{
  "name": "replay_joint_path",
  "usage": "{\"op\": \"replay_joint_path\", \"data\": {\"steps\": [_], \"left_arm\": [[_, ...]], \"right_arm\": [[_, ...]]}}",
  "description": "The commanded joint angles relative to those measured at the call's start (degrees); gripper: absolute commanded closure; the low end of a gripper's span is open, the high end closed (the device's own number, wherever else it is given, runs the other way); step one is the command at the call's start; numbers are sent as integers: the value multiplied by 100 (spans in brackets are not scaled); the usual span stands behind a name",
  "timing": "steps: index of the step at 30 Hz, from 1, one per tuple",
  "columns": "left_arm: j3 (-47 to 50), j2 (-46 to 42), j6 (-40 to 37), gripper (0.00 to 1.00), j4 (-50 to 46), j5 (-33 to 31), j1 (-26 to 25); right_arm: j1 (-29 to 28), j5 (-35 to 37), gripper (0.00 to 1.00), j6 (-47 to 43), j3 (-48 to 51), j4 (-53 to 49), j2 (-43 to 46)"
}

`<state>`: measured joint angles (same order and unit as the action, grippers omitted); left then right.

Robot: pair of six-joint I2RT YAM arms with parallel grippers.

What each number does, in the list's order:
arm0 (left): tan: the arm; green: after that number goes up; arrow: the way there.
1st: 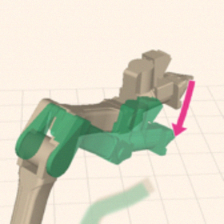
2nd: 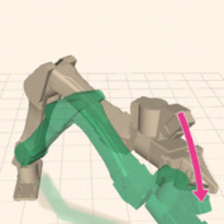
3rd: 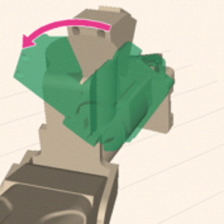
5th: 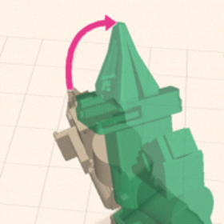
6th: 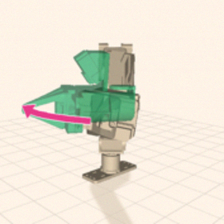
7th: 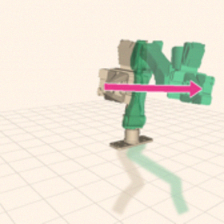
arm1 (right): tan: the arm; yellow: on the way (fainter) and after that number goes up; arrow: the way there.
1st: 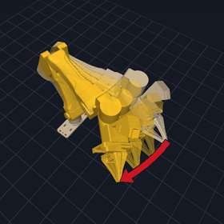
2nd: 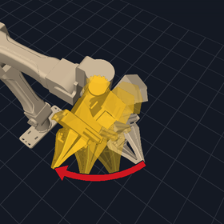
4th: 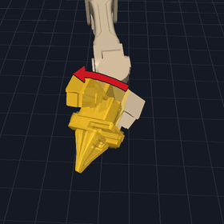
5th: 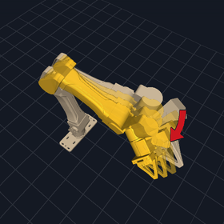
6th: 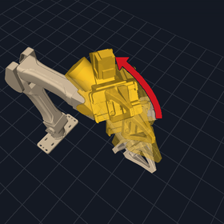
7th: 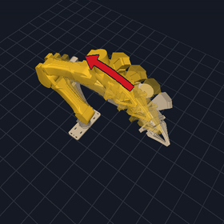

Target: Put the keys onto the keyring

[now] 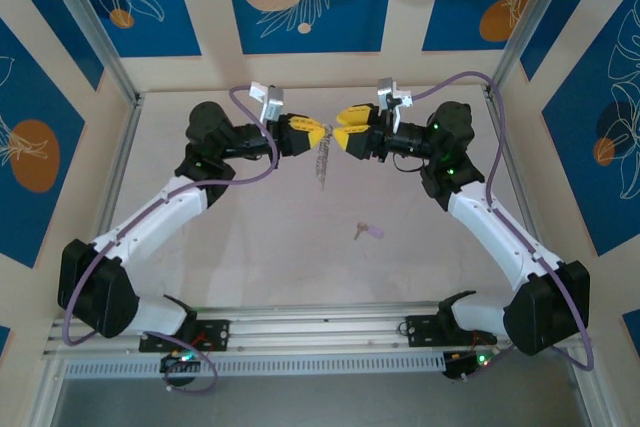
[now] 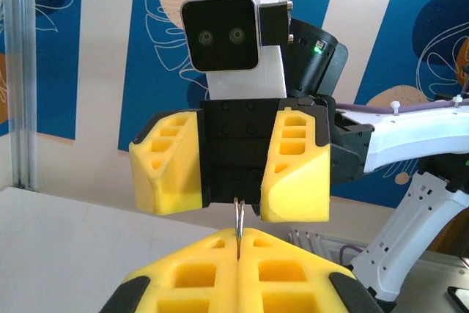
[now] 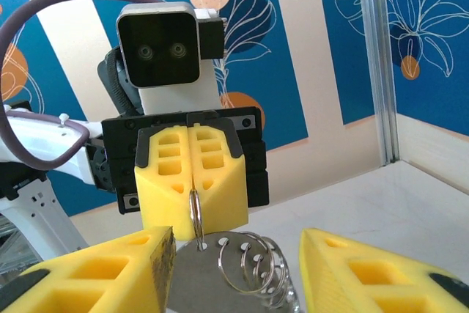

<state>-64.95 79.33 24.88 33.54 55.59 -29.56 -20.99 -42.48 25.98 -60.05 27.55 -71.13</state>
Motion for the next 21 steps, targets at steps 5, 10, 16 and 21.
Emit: {"op": "replay_joint_path", "data": {"steps": [5,10,16,21], "left_arm": [[-339,62,-113,100,-181,386,-101],[-363,67,-136,100,-225,393,-111],[-369,53,-142,100,-242,382,-106],[-380,49,-150,100,-264,373,-108]], "right_arm": [[-74,-345,54,-310,-383,-338,-31],[-152,-412,59,-414,-496,-483,-84],[-176,-498,66,-470,-529,-596,-129],[-173,-517,68,-516,-475,-725,-103]]}}
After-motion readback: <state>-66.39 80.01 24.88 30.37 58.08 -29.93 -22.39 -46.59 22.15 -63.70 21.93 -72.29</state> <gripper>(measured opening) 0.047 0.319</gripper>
